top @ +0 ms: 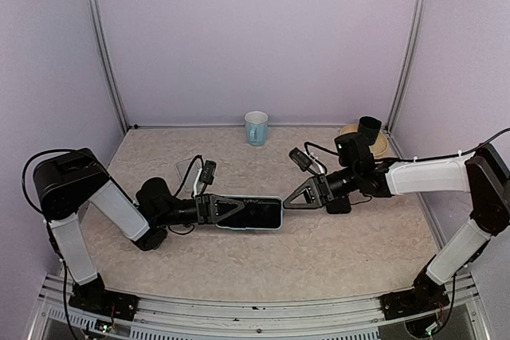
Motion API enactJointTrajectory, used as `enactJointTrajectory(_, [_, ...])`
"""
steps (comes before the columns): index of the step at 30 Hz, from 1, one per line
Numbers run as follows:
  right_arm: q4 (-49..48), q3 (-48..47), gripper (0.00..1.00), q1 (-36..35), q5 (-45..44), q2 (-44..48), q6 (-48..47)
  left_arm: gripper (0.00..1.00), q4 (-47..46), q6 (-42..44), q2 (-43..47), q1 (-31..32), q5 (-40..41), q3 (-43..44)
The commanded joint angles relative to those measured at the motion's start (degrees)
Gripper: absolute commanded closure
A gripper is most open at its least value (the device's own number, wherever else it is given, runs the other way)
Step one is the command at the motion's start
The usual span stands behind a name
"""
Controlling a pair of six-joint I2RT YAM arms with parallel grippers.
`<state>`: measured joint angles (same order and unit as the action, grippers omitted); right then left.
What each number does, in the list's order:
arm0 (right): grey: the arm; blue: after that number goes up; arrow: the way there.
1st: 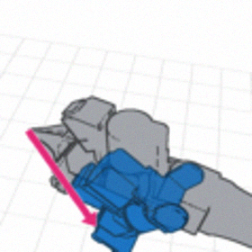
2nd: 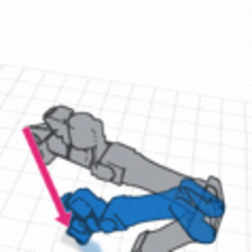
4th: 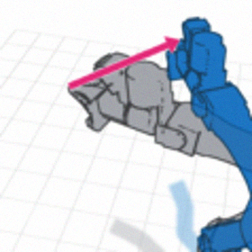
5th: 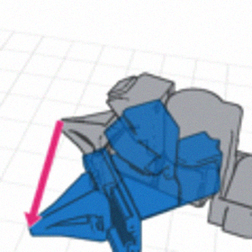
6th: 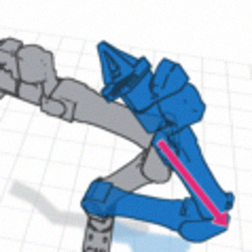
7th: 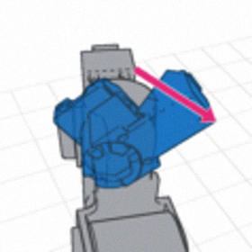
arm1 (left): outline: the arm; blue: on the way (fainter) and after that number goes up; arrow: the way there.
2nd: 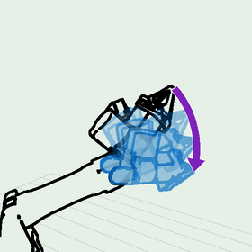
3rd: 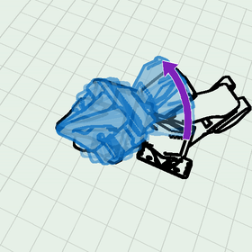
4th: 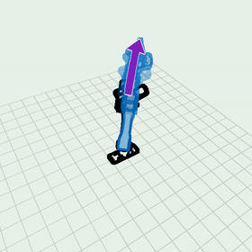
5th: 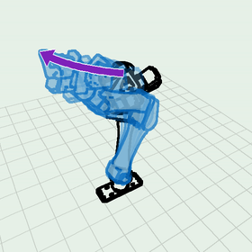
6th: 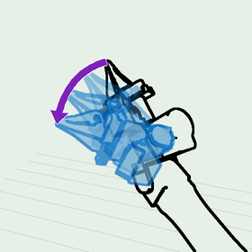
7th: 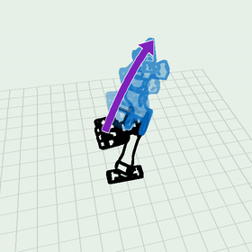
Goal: Put the phone into the phone case
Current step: Press the phone with the phone case.
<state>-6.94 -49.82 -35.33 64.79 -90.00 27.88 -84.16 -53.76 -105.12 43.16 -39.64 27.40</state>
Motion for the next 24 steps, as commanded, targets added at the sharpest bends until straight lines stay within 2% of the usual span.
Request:
enactJointTrajectory(1, [-8.2,2.7,0.43,0.1,2.8,0.8,3.8,1.0,-7.6,-0.8,3.0,-0.7,1.1,-0.9])
enactJointTrajectory(15, [-10.6,1.9,0.46,-4.6,2.7,-2.8,3.5,1.0,-8.7,-1.3,3.5,-1.0,1.4,-0.8])
enactJointTrajectory(19, [-9.7,1.4,0.54,-5.2,2.8,-3.6,2.9,1.0,-8.7,-1.2,3.6,-1.1,1.6,-0.9])
enactJointTrajectory(24, [-9.8,1.2,0.73,-5.8,3.1,-4.4,2.9,1.0,-8.7,-1.3,3.5,-1.1,1.8,-1.0])
